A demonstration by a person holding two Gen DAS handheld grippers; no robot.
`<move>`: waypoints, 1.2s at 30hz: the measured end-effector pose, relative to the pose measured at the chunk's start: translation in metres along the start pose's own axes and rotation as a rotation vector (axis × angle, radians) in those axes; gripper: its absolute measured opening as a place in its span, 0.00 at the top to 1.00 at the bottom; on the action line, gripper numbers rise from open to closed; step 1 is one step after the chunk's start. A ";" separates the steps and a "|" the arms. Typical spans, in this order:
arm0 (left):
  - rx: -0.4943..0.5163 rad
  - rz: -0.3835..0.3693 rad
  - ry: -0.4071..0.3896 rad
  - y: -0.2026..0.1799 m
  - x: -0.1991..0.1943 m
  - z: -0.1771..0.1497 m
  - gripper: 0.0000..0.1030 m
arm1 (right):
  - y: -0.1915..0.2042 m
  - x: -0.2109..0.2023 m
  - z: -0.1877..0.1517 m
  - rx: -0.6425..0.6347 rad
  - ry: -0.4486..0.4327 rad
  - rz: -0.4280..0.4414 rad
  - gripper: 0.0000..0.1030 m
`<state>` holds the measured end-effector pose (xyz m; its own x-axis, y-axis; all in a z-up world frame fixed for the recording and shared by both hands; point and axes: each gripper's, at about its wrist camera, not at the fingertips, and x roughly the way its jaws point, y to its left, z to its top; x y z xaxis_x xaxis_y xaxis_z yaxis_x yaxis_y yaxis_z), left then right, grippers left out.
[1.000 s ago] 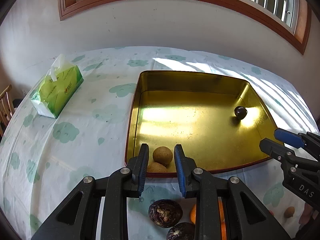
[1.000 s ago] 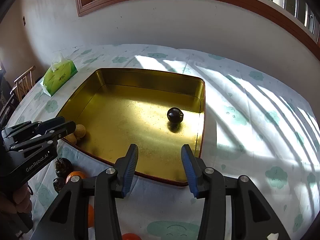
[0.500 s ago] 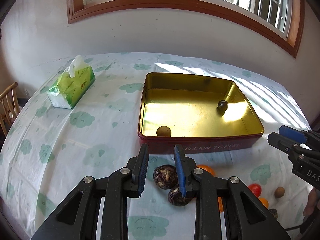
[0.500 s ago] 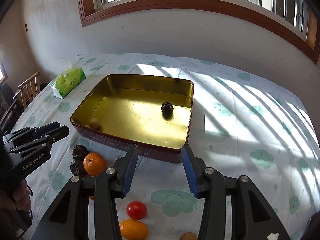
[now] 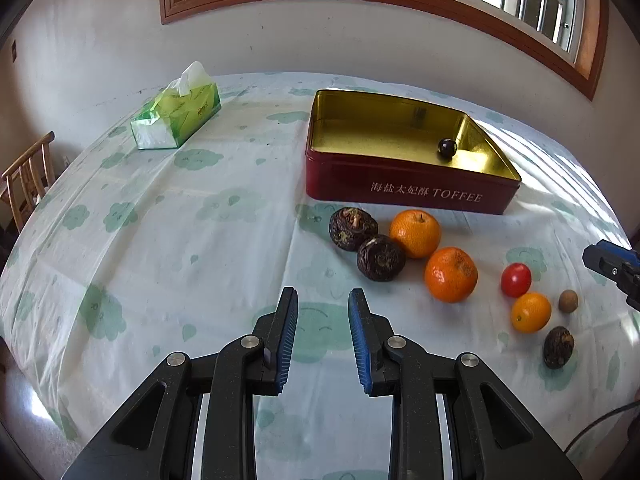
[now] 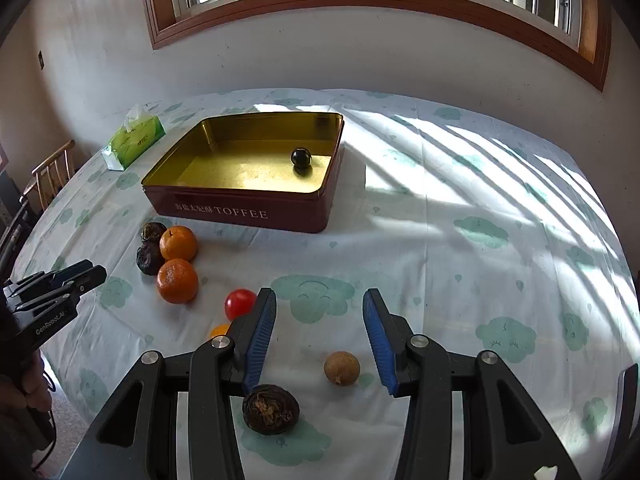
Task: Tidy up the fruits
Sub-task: 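Withdraw both grippers from the tin back toward the fruits, then close the right gripper on the dark wrinkled passion fruit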
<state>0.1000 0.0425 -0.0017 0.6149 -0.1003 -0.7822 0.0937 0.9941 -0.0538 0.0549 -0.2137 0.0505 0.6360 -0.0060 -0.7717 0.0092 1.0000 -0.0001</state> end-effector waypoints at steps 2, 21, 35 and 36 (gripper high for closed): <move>-0.005 0.001 0.006 0.000 -0.003 -0.011 0.73 | -0.005 -0.005 -0.013 0.009 0.009 -0.005 0.58; 0.022 -0.008 -0.005 -0.011 -0.034 -0.077 0.73 | 0.018 -0.013 -0.101 -0.027 0.093 0.031 0.58; -0.015 -0.010 0.009 -0.002 -0.028 -0.080 0.73 | 0.032 0.007 -0.091 -0.074 0.092 0.019 0.55; -0.016 -0.011 0.012 -0.002 -0.026 -0.080 0.73 | 0.033 0.009 -0.090 -0.079 0.090 0.016 0.54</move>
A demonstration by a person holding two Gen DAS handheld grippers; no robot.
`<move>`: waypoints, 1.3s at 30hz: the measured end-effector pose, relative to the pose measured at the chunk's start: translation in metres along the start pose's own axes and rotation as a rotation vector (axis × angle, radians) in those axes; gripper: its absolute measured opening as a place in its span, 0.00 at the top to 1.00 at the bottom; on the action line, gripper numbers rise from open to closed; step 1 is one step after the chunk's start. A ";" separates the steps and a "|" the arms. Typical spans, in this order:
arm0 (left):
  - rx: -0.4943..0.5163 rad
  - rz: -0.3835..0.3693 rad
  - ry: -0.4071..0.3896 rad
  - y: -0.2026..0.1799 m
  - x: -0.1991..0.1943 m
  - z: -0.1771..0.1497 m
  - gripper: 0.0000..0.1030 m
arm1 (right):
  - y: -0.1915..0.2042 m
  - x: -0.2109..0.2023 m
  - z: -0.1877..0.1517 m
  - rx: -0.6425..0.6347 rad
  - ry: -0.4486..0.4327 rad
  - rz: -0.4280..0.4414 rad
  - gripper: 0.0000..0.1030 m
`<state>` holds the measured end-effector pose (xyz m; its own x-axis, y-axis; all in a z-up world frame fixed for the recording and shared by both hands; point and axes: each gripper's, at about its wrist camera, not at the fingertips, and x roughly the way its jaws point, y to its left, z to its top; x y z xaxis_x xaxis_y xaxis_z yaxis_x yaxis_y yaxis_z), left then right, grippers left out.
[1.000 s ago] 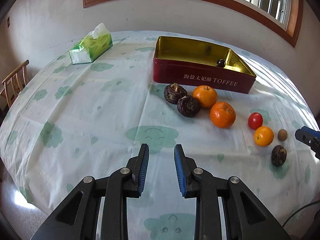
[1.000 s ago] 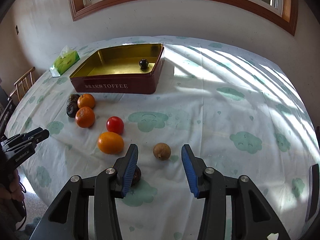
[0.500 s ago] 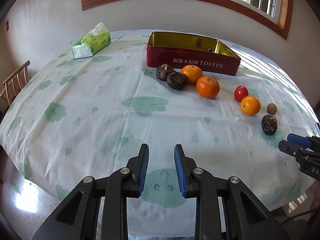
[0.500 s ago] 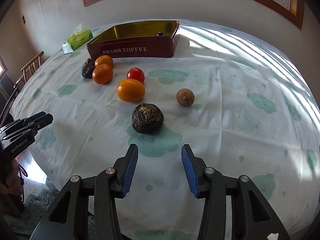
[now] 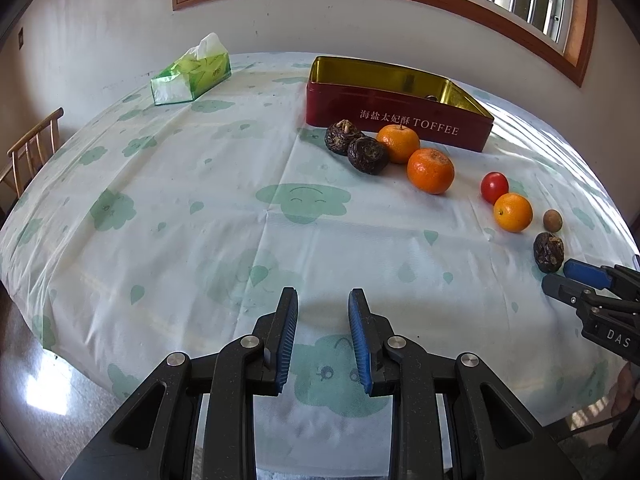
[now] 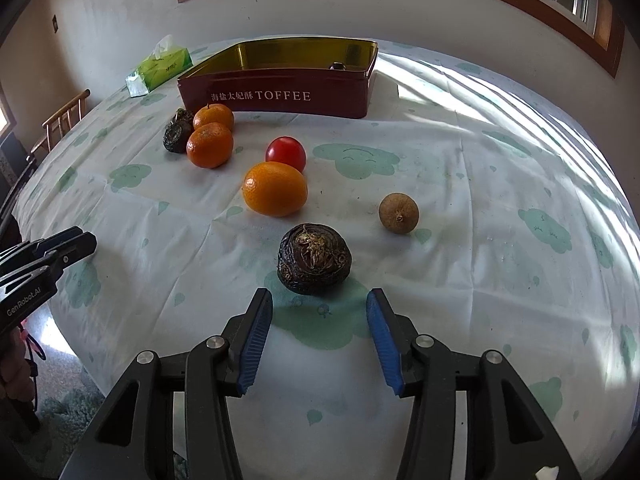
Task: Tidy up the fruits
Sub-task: 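Close the right gripper on the dark wrinkled passion fruit, then grasp the large mandarin with the left gripper while the right gripper holds the passion fruit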
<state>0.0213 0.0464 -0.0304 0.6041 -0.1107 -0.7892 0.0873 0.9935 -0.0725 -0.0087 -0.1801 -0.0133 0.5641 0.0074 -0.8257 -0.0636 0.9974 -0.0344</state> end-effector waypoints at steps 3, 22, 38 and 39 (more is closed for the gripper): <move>0.007 0.004 -0.001 -0.002 0.003 0.001 0.73 | 0.004 0.004 0.005 -0.015 -0.007 -0.007 0.52; 0.072 -0.050 0.005 -0.037 0.026 0.025 0.72 | -0.001 0.013 0.018 -0.024 -0.051 -0.016 0.66; 0.082 -0.118 0.028 -0.071 0.051 0.055 0.72 | -0.020 0.026 0.037 0.006 -0.057 -0.030 0.65; 0.084 -0.122 0.030 -0.073 0.053 0.057 0.72 | -0.021 0.027 0.038 0.009 -0.057 -0.029 0.65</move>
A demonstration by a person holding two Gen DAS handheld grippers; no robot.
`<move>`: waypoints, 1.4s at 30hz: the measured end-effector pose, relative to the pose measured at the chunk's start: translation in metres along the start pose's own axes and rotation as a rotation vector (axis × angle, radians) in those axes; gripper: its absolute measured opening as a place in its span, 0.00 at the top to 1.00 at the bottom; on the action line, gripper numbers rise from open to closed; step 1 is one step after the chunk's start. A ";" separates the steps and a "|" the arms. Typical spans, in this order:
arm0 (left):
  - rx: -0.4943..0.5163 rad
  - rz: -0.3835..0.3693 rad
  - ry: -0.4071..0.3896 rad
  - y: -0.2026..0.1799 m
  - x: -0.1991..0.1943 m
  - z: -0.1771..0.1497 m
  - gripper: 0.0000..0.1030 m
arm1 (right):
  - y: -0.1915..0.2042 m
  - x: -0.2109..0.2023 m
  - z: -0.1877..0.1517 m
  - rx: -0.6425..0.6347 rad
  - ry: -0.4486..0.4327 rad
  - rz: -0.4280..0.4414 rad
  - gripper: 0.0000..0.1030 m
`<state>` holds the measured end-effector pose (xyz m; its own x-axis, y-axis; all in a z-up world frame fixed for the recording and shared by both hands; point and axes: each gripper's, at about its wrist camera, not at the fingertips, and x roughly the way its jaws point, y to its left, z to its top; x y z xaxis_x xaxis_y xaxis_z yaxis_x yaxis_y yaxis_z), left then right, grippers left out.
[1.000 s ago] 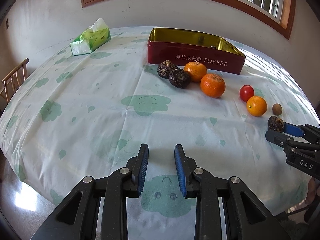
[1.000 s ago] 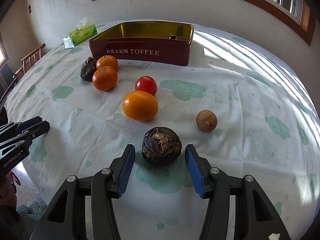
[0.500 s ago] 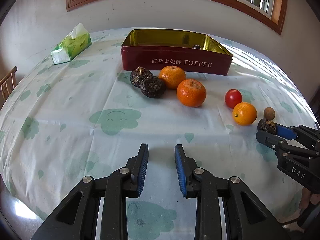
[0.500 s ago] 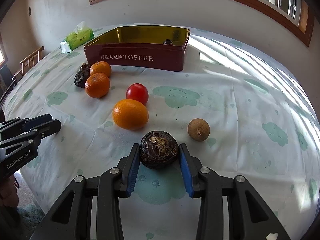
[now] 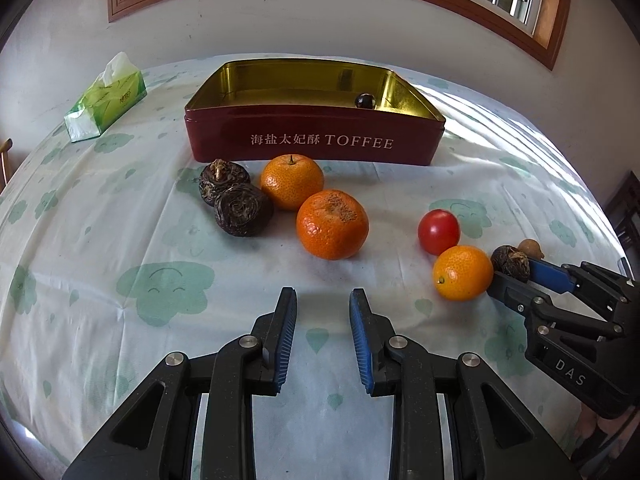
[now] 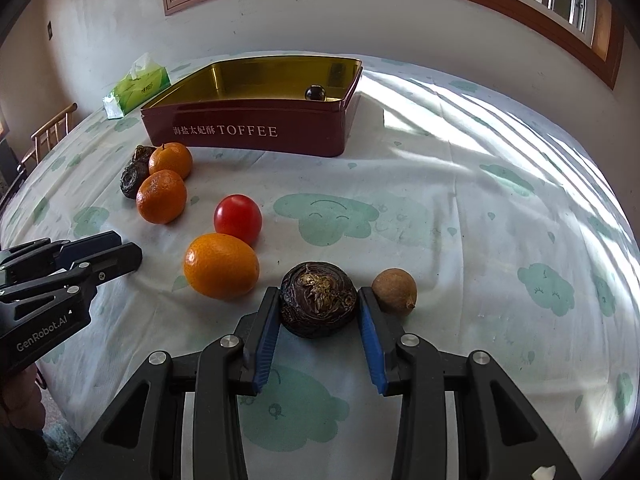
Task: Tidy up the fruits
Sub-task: 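Grasp the large mandarin with the left gripper while the right gripper holds the passion fruit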
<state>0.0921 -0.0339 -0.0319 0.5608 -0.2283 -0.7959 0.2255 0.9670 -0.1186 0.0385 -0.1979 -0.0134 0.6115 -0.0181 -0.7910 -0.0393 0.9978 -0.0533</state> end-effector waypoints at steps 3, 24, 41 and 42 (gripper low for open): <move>0.014 0.005 0.001 -0.007 0.006 0.005 0.72 | -0.003 0.002 0.002 0.003 -0.003 -0.003 0.65; 0.025 0.045 -0.007 -0.015 0.030 0.032 0.57 | -0.012 0.012 0.014 0.004 -0.026 -0.007 0.65; 0.044 0.051 -0.020 -0.012 0.034 0.037 0.60 | -0.012 0.012 0.015 0.002 -0.028 -0.008 0.65; 0.044 0.052 -0.020 -0.012 0.033 0.037 0.60 | -0.012 0.012 0.015 0.002 -0.028 -0.008 0.65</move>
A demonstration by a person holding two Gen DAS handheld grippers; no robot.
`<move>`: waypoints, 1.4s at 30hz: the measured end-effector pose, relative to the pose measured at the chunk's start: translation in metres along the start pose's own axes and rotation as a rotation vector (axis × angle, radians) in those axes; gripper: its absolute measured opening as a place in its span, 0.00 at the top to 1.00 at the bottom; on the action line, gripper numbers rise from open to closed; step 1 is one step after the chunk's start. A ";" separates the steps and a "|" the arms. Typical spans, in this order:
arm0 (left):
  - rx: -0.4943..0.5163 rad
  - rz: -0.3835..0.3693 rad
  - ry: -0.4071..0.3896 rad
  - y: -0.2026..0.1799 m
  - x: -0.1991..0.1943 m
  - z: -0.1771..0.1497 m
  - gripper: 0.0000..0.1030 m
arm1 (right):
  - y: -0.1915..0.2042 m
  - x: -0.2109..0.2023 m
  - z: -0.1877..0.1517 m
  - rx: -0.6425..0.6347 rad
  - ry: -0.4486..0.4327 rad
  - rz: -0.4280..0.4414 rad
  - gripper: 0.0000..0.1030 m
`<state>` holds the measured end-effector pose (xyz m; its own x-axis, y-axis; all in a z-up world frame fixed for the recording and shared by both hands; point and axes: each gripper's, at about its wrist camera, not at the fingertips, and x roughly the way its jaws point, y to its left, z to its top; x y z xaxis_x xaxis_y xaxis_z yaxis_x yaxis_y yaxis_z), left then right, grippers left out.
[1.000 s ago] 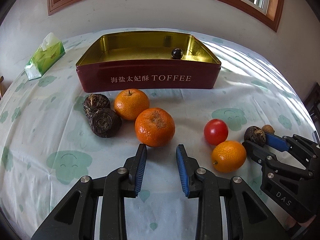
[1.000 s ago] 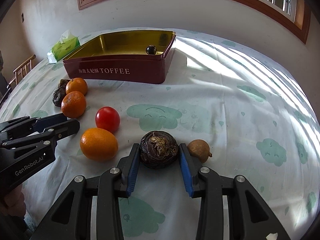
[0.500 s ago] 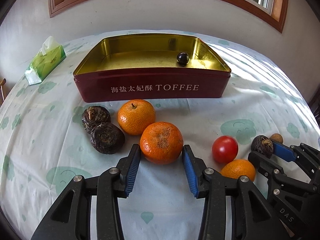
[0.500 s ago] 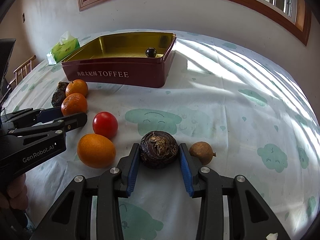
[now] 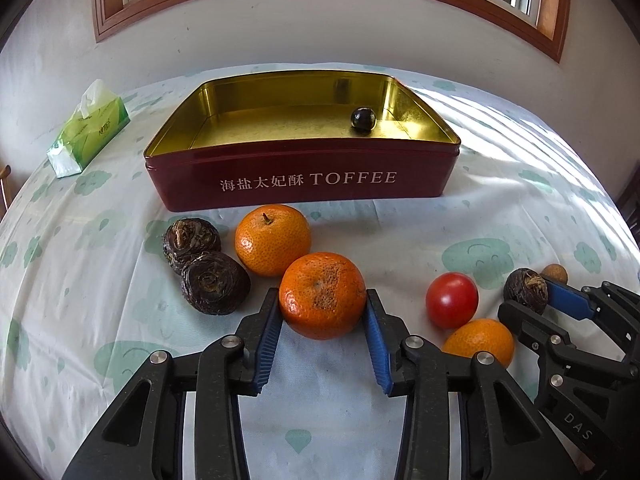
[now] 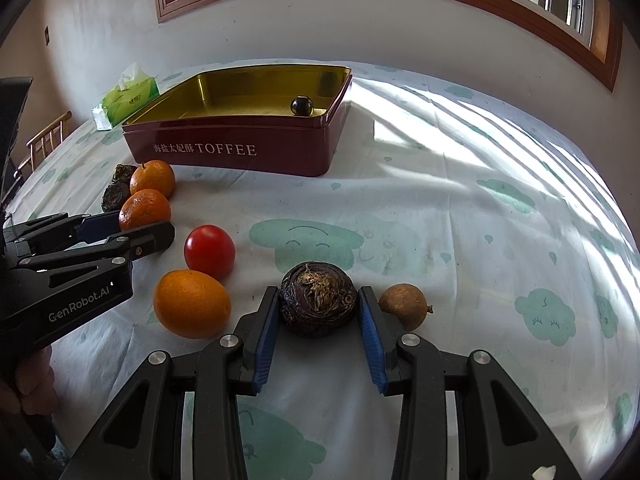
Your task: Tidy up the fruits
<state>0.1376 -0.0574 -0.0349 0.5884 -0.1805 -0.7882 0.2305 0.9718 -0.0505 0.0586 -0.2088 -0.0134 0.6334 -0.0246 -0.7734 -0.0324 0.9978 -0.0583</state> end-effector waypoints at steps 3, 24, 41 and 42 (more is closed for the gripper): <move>0.005 0.002 0.002 -0.001 -0.001 -0.001 0.60 | 0.000 0.000 0.000 0.001 0.001 -0.001 0.65; 0.039 -0.022 -0.015 -0.003 -0.024 -0.011 0.60 | 0.002 0.004 0.005 0.003 0.033 -0.014 0.66; 0.023 -0.032 -0.086 0.009 -0.048 0.003 0.60 | 0.007 -0.019 0.020 0.001 0.016 -0.013 0.66; 0.022 -0.031 -0.091 0.010 -0.050 0.004 0.60 | 0.008 -0.020 0.022 -0.001 0.011 -0.013 0.66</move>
<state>0.1141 -0.0389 0.0064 0.6485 -0.2246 -0.7274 0.2660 0.9621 -0.0600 0.0628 -0.1992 0.0160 0.6252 -0.0382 -0.7795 -0.0251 0.9973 -0.0690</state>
